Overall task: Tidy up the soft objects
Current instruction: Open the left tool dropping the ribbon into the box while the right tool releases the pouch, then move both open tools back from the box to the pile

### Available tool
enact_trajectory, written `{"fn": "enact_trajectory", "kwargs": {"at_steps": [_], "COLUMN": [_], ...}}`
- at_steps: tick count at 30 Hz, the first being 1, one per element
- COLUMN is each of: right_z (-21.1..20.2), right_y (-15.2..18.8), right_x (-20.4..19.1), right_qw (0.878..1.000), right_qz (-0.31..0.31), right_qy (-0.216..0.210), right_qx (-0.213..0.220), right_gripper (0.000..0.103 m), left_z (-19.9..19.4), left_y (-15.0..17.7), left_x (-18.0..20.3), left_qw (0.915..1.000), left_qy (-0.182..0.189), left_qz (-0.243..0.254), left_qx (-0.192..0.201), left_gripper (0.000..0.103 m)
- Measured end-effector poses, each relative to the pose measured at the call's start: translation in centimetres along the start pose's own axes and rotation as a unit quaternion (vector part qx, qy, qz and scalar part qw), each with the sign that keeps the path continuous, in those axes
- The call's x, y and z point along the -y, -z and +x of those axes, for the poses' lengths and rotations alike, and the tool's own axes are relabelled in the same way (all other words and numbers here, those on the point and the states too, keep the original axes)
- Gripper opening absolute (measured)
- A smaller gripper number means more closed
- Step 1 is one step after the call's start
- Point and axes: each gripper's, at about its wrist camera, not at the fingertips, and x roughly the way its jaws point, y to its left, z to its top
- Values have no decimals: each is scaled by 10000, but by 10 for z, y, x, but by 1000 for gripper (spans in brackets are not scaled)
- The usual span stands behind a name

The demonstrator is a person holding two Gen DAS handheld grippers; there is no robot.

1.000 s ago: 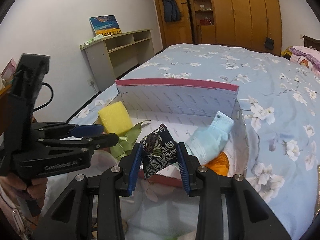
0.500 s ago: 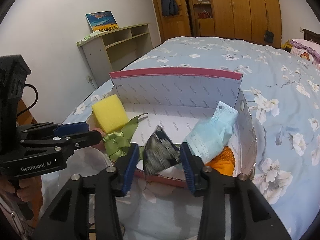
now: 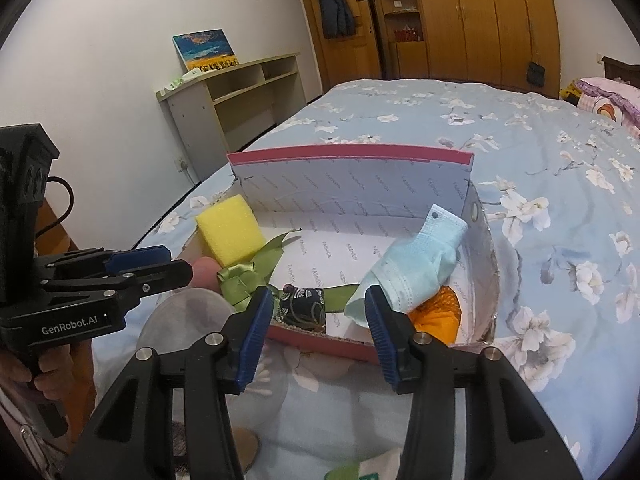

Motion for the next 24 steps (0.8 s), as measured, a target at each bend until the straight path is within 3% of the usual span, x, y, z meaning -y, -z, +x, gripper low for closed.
{"fn": "enact_trajectory", "kwargs": {"at_steps": [24], "right_z": [-58], "right_y": [32], "right_x": [-21], "right_qw": [10000], "right_qz": [-49], "right_qy": [-29], "right_qx": [74], "right_gripper": [49], "left_z": [-46], "left_y": [52], "left_x": [16], "left_qw": [9998], "left_qy": [178], "left_qz": [-34], "left_qx": [-88], "left_gripper": [46]}}
